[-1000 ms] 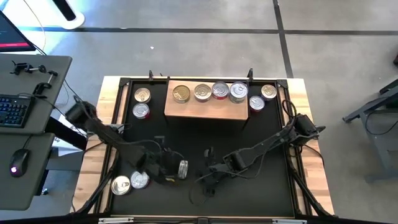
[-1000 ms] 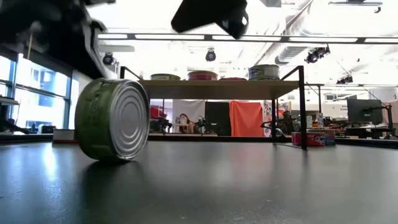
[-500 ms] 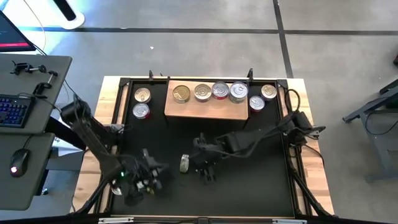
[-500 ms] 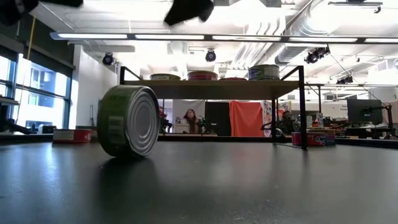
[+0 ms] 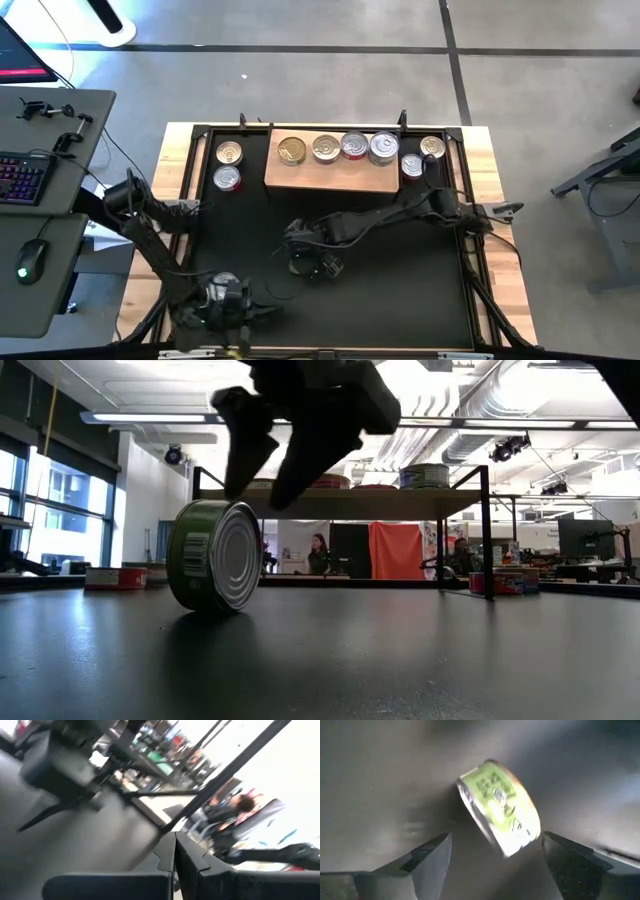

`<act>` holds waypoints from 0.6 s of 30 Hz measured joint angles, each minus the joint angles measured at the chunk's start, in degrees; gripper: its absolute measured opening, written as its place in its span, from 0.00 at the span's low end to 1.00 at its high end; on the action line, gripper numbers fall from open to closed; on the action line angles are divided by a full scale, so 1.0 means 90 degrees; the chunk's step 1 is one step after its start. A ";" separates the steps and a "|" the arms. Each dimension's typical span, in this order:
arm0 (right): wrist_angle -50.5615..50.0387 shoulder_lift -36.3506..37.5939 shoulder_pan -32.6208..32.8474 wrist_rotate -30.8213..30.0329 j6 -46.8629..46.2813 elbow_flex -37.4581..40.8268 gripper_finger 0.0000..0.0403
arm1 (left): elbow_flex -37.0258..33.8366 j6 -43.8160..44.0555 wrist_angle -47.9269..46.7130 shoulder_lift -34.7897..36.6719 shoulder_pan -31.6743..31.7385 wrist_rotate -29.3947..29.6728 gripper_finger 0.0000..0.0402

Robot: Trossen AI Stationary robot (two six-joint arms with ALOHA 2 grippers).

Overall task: Stack canned seafood by type on shelf
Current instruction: Stack the green tuna can on top of the green tuna can on the shelf

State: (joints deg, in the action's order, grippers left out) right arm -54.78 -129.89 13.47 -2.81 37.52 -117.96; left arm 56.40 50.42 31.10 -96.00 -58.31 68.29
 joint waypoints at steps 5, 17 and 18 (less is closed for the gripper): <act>0.0106 -0.0096 -0.0012 0.0014 0.0711 -0.0043 0.74 | 0.0002 -0.1352 0.1756 0.0036 -0.0153 0.0035 0.00; 0.0515 -0.0560 -0.0038 -0.0047 0.1455 -0.0041 0.74 | 0.0005 -0.2131 0.2741 0.0038 -0.0152 -0.0082 0.00; 0.0537 -0.0628 -0.0038 -0.0069 0.1396 -0.0041 0.74 | 0.0005 -0.2129 0.2754 0.0038 -0.0152 -0.0089 0.00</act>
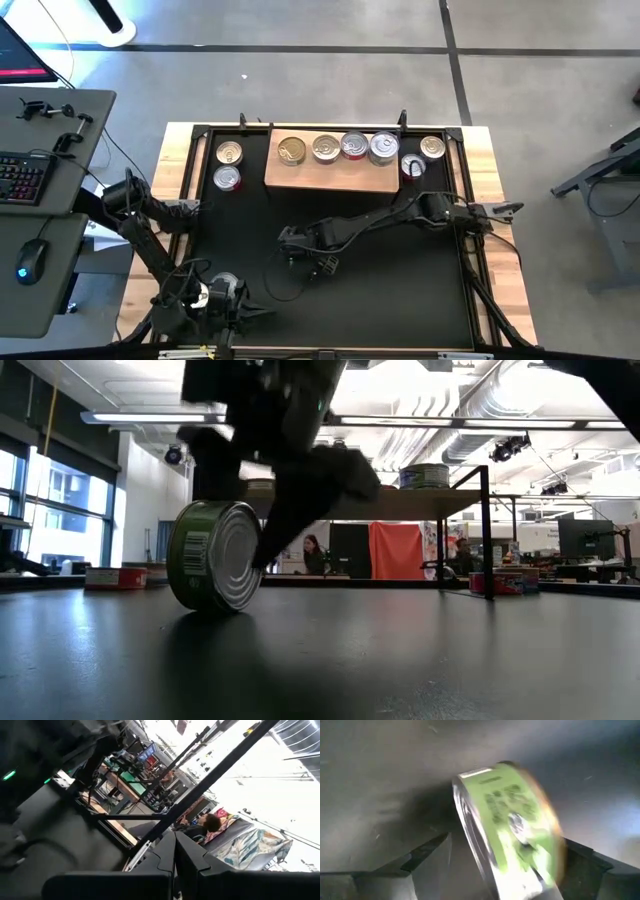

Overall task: Stack canned seafood by type on shelf
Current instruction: Stack the green tuna can on top of the green tuna can on the shelf

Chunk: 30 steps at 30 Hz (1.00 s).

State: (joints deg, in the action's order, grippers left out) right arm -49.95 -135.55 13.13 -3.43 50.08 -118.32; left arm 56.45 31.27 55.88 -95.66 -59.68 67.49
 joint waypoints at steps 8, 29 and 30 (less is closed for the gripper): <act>-0.0313 -0.0060 0.0101 -0.0102 -0.0398 0.0012 0.42 | 0.0000 -0.0202 0.0114 0.0000 0.0000 0.0041 0.00; -0.0091 0.1748 0.0054 -0.1608 -0.2731 0.0010 0.28 | -0.0237 -0.5544 -0.1789 0.3743 -0.0603 0.0702 0.00; -0.0058 0.1833 -0.0017 -0.2048 -0.2726 0.0010 0.28 | -0.0367 -0.5092 -0.2470 0.4049 -0.0602 0.0553 0.00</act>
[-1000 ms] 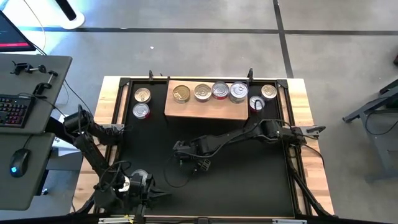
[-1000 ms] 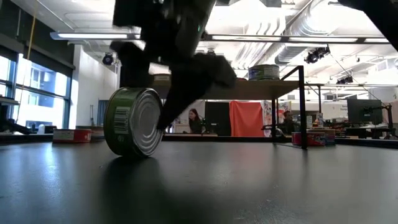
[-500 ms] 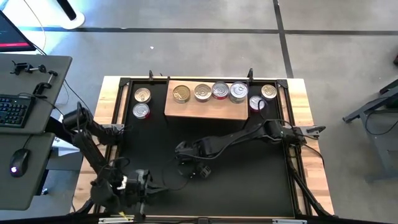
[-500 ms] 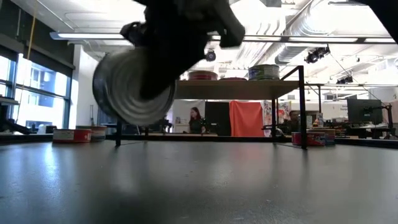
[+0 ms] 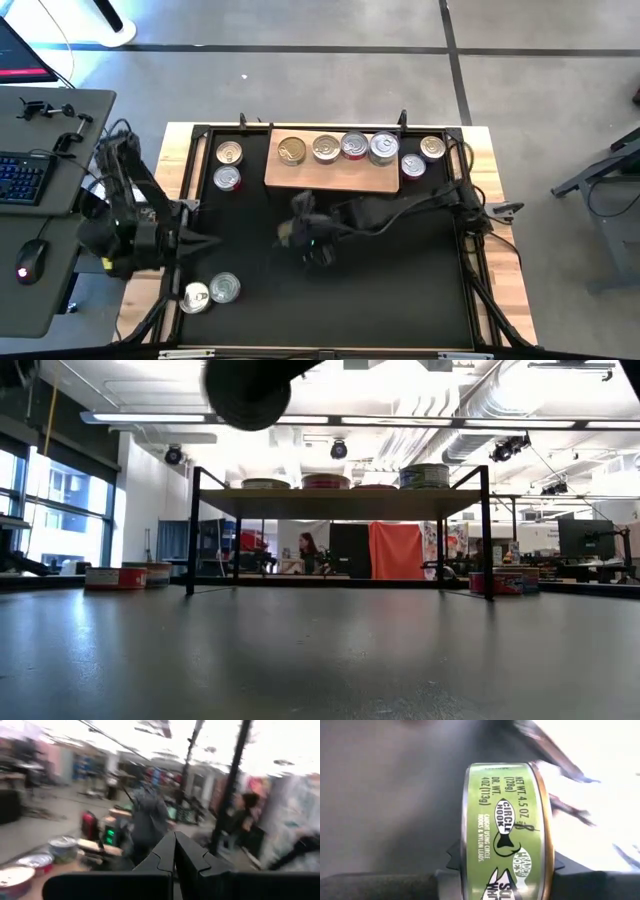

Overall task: Stack canned seafood by type on shelf
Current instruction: Stack the green tuna can on top of the green tuna can on the shelf

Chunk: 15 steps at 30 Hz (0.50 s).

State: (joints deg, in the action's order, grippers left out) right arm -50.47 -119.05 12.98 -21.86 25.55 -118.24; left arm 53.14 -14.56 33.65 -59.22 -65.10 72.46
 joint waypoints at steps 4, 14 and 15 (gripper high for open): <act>0.0028 0.0143 -0.0404 -0.1140 0.0016 -0.0005 0.28 | -0.0633 0.3760 -0.3598 0.1242 0.0265 -0.1338 0.00; 0.1106 0.0071 -0.1496 -0.2213 0.0967 0.0002 0.28 | -0.2955 0.8256 -0.4866 0.2348 0.1162 -0.4342 0.00; 0.1289 0.0071 -0.1584 -0.2212 0.1057 0.0002 0.28 | -0.3170 0.8242 -0.4446 0.2341 0.1201 -0.4333 0.00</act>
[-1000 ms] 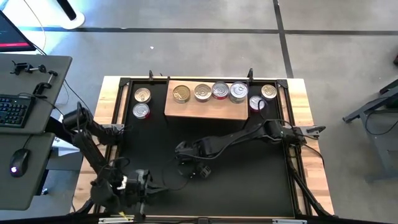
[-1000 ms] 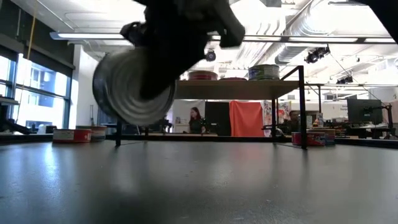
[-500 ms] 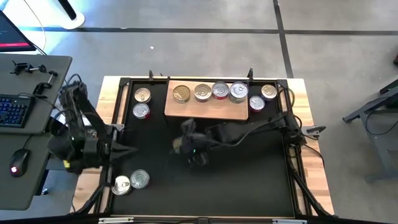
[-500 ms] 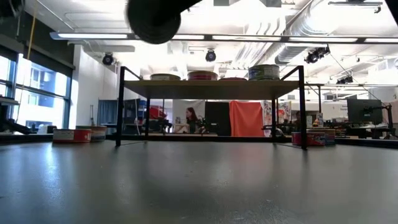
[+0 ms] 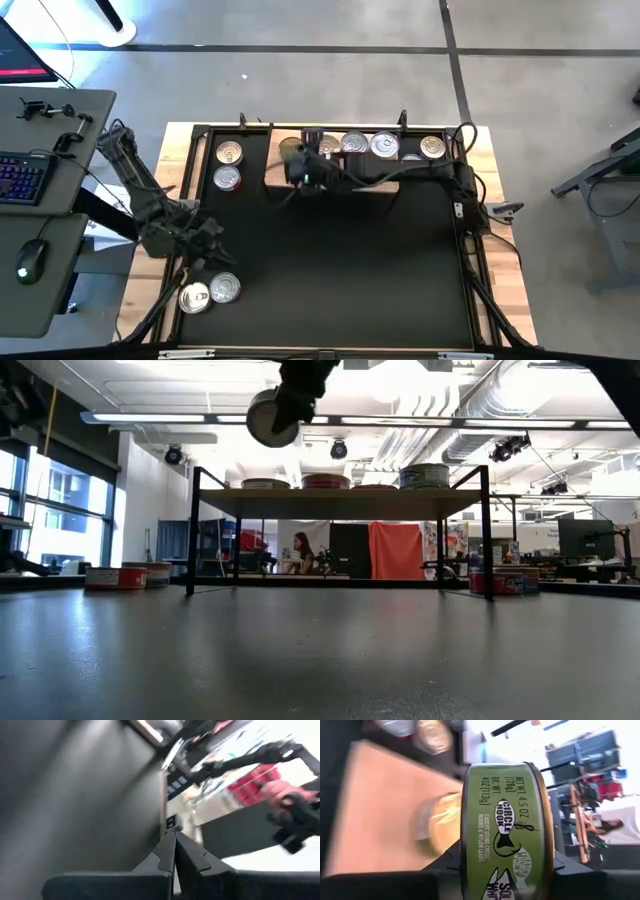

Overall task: Stack canned seafood by type on shelf
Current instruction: Stack the green tuna can on top of the green tuna can on the shelf

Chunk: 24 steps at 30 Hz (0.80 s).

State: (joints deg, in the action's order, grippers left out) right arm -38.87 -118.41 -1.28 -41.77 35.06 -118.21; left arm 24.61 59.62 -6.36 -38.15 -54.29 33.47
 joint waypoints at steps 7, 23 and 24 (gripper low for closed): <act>0.0316 -0.0315 -0.0490 0.0078 0.0920 -0.0002 0.28 | -0.0703 -0.0141 0.1553 -0.0008 0.0438 0.0705 0.00; 0.0755 -0.0743 -0.0709 -0.0012 0.2094 0.0000 0.31 | -0.0706 -0.0142 0.1745 0.0002 0.0793 0.0987 0.00; 0.0755 -0.0743 -0.0712 0.0043 0.2094 0.0000 0.31 | -0.0706 -0.0144 0.1745 0.0002 0.0793 0.0992 0.00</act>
State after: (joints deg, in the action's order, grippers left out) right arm -32.08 -125.10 -7.68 -41.38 53.91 -118.21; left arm 18.26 58.33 9.34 -38.13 -47.16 42.40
